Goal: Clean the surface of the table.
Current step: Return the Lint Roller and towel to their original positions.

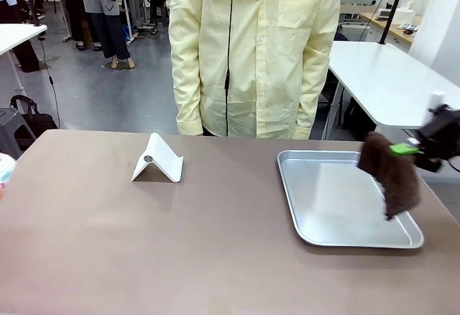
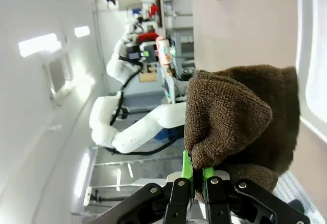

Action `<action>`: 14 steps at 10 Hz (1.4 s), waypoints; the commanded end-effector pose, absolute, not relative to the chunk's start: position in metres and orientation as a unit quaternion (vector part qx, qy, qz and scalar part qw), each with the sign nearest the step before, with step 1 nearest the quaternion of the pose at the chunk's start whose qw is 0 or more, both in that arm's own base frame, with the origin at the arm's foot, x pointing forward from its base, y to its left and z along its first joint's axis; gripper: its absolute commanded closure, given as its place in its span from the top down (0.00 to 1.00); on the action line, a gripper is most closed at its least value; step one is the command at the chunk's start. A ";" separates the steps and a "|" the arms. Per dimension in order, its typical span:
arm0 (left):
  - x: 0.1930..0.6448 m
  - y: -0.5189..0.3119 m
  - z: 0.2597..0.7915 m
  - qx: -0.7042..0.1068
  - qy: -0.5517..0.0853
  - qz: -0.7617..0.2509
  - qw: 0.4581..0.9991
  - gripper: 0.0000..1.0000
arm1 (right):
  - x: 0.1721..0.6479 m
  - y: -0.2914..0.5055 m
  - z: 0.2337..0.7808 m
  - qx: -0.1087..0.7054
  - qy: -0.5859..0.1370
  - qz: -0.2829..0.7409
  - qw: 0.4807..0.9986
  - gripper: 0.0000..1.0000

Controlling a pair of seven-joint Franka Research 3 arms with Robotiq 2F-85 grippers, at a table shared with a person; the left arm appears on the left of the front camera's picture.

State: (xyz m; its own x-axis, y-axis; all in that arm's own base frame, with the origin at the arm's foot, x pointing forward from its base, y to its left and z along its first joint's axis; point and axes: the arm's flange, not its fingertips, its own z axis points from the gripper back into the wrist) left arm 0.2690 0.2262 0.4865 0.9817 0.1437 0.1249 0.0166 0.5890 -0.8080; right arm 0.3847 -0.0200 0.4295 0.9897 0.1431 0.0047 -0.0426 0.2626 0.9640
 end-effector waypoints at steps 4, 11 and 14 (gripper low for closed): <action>0.329 0.017 0.531 -0.404 -0.076 0.060 0.910 0.22 | 0.458 0.127 0.431 0.602 -0.003 0.031 0.798 0.08; 0.430 -0.089 0.551 -0.330 -0.094 0.001 0.939 0.22 | 0.481 0.232 0.335 0.563 0.015 -0.014 0.826 0.08; 0.431 -0.093 0.543 -0.328 -0.093 0.006 0.940 0.22 | 0.482 0.222 0.336 0.550 0.041 -0.018 0.834 0.08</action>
